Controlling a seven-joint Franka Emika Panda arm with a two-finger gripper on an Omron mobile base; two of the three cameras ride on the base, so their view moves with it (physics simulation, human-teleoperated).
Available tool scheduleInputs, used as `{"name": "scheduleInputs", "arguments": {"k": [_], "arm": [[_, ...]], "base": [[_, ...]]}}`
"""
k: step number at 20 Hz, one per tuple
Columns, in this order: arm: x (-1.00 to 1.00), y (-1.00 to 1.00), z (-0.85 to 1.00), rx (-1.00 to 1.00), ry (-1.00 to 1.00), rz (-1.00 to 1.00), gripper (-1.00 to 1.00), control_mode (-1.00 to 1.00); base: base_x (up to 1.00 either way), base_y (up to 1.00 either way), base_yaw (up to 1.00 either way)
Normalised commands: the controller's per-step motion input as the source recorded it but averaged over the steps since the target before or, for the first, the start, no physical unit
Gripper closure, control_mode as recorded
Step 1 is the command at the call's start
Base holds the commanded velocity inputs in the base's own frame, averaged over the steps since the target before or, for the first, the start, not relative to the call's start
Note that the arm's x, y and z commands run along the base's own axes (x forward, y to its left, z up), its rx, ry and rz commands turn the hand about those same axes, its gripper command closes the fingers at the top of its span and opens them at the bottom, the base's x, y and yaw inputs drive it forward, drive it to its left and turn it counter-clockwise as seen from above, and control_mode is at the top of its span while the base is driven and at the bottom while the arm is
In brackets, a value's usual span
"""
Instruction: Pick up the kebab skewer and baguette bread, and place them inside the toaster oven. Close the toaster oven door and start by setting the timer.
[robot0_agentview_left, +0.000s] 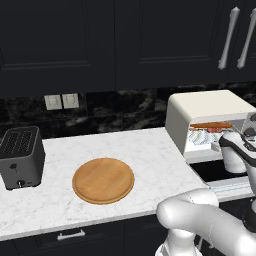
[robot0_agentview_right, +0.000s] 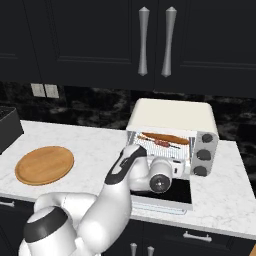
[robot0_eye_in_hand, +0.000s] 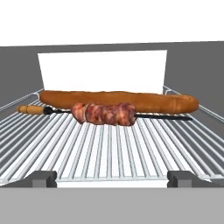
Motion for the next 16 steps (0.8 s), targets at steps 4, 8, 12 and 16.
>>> {"name": "scheduleInputs", "arguments": {"k": [4,8,12,16], "arm": [[0.31,0.0,0.0,0.0,0.0,0.0,-1.0,-1.0],[0.29,0.0,0.0,0.0,0.0,0.0,-1.0,-1.0],[0.27,0.0,0.0,0.0,0.0,0.0,-1.0,-1.0],[0.22,0.0,0.0,0.0,0.0,0.0,-1.0,-1.0]], "base": [[0.0,0.0,0.0],[0.0,0.0,0.0],[0.0,0.0,0.0],[0.0,0.0,0.0]]}}
